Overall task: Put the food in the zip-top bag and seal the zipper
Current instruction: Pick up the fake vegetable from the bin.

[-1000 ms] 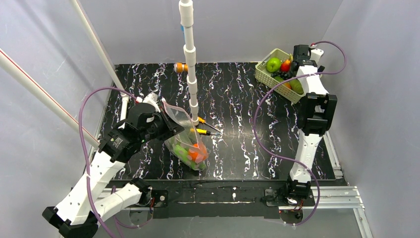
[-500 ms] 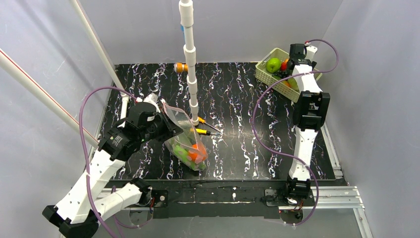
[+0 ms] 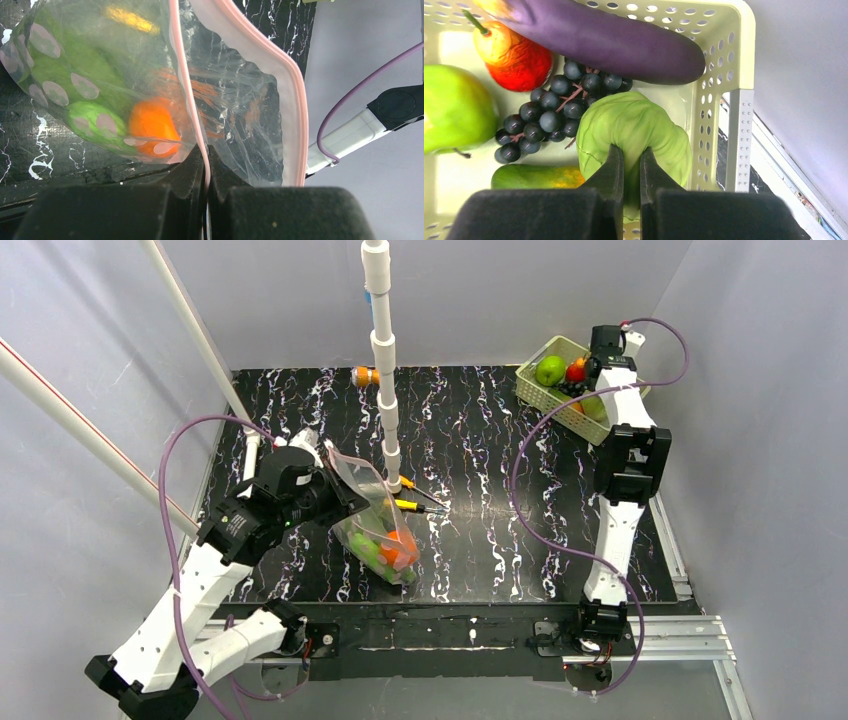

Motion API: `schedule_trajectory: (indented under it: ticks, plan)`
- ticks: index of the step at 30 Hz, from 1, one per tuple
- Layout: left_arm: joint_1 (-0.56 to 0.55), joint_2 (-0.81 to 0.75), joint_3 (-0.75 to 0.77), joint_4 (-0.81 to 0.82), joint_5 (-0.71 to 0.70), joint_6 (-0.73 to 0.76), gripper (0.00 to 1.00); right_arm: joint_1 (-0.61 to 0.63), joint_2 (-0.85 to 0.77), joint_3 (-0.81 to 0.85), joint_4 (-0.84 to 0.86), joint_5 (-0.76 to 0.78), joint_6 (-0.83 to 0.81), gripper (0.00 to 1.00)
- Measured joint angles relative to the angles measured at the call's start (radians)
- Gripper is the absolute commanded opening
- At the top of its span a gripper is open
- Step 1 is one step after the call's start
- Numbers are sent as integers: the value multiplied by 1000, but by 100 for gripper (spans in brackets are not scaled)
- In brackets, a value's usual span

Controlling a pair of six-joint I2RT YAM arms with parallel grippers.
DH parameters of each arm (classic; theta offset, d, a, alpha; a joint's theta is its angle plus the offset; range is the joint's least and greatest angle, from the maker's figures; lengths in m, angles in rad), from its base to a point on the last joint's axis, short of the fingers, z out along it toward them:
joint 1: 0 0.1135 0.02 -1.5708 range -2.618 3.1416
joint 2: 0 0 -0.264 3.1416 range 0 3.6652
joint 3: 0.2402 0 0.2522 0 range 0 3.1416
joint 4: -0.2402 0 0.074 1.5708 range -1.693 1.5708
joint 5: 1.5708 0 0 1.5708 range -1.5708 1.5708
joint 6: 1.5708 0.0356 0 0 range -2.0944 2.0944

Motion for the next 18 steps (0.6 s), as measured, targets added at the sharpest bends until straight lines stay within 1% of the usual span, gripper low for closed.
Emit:
schedule_trajectory:
  ticks: [3,8,10,13,18]
  plan:
    - [0,-9,0,0,0,0,0,-3,-53,-20,-16,-41,14,1]
    - [0,-7,0,0,-1,0,0,-2,-201,-116,-2,-145,71,1]
    - [0,-5,0,1,-1,0,0,3,-240,-146,26,-195,88,1]
    - [0,-9,-3,16,1,-4,0,13,-257,-178,60,-252,106,1]
    - [0,-21,-22,31,8,-13,0,28,-296,-350,194,-312,115,1]
